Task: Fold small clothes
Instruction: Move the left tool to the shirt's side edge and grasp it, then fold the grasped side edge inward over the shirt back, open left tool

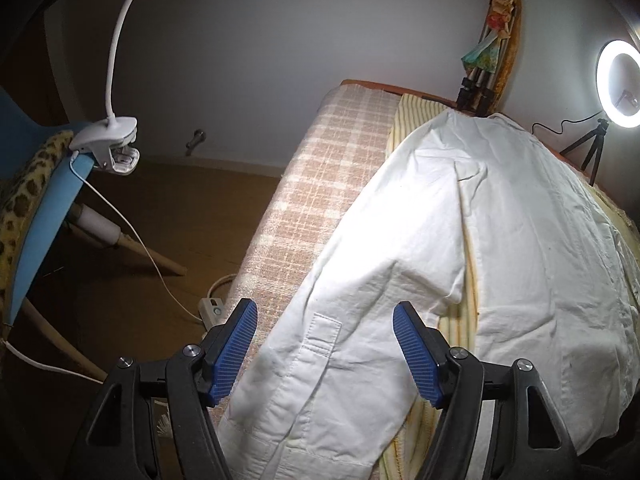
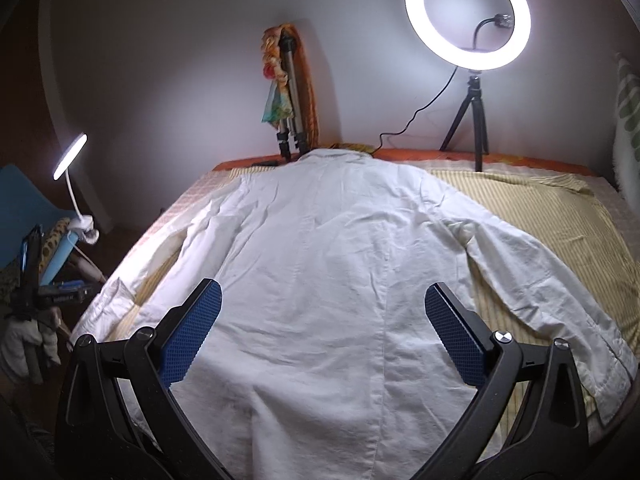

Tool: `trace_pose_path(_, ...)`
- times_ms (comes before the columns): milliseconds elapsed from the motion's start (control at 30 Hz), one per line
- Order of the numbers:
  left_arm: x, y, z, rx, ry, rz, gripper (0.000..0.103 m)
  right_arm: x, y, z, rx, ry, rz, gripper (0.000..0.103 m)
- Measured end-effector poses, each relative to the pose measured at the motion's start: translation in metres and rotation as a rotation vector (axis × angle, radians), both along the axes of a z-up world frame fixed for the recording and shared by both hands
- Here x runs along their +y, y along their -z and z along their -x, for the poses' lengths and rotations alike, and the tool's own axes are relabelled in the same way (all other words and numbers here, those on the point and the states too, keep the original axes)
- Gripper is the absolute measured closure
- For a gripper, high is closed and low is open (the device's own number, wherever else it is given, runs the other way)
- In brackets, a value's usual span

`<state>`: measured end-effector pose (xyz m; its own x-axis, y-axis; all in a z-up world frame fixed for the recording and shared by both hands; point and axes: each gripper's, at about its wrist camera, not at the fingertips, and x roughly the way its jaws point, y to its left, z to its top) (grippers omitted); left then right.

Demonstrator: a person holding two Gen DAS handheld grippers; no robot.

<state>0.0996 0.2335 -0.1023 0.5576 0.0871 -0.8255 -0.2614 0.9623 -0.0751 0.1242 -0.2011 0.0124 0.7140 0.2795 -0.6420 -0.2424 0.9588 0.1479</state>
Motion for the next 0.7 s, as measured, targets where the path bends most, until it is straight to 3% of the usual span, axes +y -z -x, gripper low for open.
trace_pose_path(233, 0.025, 0.023, -0.009, 0.054, -0.047, 0.027, 0.032, 0.012, 0.023, 0.001, 0.066, -0.074, 0.022, 0.0)
trace_pose_path(500, 0.024, 0.039, -0.019, 0.079, -0.005, 0.037, 0.049, 0.018, 0.026, 0.005, 0.066, -0.096, 0.049, 0.0)
trace_pose_path(567, 0.024, 0.037, -0.02, 0.067, 0.009, 0.056, 0.073, 0.02, 0.026, 0.005, 0.063, -0.098, 0.054, 0.0)
trace_pose_path(600, 0.024, 0.036, -0.021, 0.06, 0.013, 0.076, 0.079, 0.02, 0.026, 0.005, 0.061, -0.1, 0.056, 0.0)
trace_pose_path(633, 0.023, 0.035, -0.021, 0.05, 0.021, 0.103, 0.091, 0.021, 0.026, 0.005, 0.059, -0.102, 0.06, 0.0)
trace_pose_path(667, 0.022, 0.035, -0.021, 0.043, 0.032, 0.12, 0.099, 0.022, 0.026, 0.006, 0.057, -0.103, 0.062, 0.0)
trace_pose_path(700, 0.021, 0.035, -0.02, 0.038, 0.038, 0.121, 0.1, 0.023, 0.026, 0.006, 0.056, -0.105, 0.064, 0.0)
